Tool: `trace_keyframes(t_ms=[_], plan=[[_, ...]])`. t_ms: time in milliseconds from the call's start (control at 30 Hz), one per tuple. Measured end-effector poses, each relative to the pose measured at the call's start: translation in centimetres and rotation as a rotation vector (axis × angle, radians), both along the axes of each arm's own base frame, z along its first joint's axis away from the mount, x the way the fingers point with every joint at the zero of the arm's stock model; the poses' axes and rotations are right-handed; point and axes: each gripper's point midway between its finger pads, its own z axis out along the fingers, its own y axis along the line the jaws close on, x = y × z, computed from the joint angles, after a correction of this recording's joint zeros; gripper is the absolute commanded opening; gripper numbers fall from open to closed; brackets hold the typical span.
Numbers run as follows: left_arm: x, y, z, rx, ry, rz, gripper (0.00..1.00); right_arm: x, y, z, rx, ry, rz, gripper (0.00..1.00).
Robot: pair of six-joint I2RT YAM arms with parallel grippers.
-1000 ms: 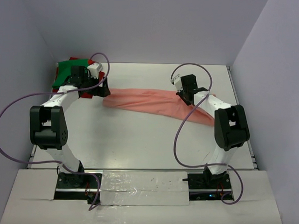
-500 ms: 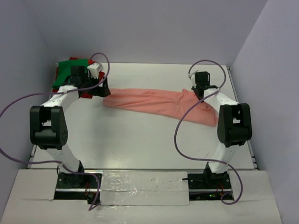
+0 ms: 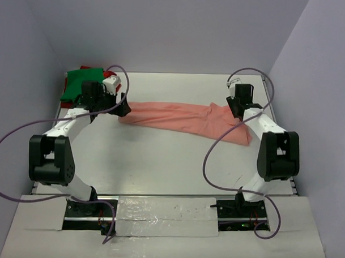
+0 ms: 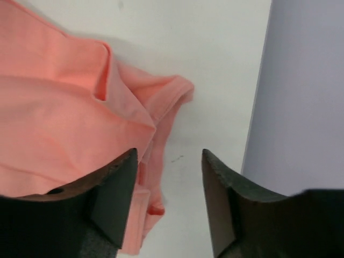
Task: Fold and stack the t-shirts
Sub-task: Fold the other side of the tshirt into a rectangle
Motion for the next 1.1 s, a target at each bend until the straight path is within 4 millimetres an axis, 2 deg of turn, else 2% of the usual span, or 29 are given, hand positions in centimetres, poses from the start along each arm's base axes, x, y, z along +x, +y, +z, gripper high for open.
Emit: trace_keyframes(t_ms=[33, 67, 100, 167, 267, 367, 433, 500, 567, 700, 900, 1100], plan=[[-0.3, -0.5, 0.7, -0.006, -0.030, -0.014, 0.99, -0.1, 0.6, 1.2, 0.032, -0.036, 0.015, 0.49], [-0.6, -0.9, 1.4, -0.013, -0.059, -0.028, 0.99, -0.2, 1.0, 2.5, 0.053, -0.072, 0.030, 0.30], [-0.9, -1.5, 2.4, -0.023, -0.100, -0.043, 0.99, -0.3, 1.6, 4.1, 0.075, -0.118, 0.048, 0.18], [-1.4, -2.3, 4.1, -0.041, -0.177, -0.068, 0.99, -0.7, 2.7, 7.4, 0.122, -0.218, 0.078, 0.00], [-1.6, -3.5, 5.6, -0.064, -0.244, -0.108, 0.99, -1.4, 4.8, 11.6, 0.192, -0.330, 0.145, 0.00], [-1.4, -5.3, 4.8, -0.092, -0.217, -0.156, 0.99, -1.8, 6.9, 13.0, 0.259, -0.346, 0.199, 0.00], [-0.7, -6.2, 3.3, -0.102, -0.171, -0.175, 0.99, -1.9, 7.9, 12.2, 0.285, -0.308, 0.217, 0.00], [-0.3, -6.7, 1.2, -0.102, -0.116, -0.182, 0.99, -2.3, 8.5, 10.6, 0.294, -0.245, 0.226, 0.00], [-0.4, -7.1, -1.3, -0.101, -0.048, -0.185, 0.98, -2.9, 9.0, 8.7, 0.295, -0.168, 0.228, 0.00], [-0.7, -7.9, -3.9, -0.091, 0.029, -0.185, 0.98, -3.7, 9.6, 5.3, 0.296, -0.025, 0.219, 0.00], [0.2, -9.4, -3.5, -0.085, 0.003, -0.175, 0.98, -4.5, 9.4, 1.9, 0.288, 0.118, 0.177, 0.00], [2.3, -9.7, -2.2, -0.078, -0.064, -0.118, 0.97, -4.6, 9.5, -1.0, 0.289, 0.228, 0.142, 0.00]])
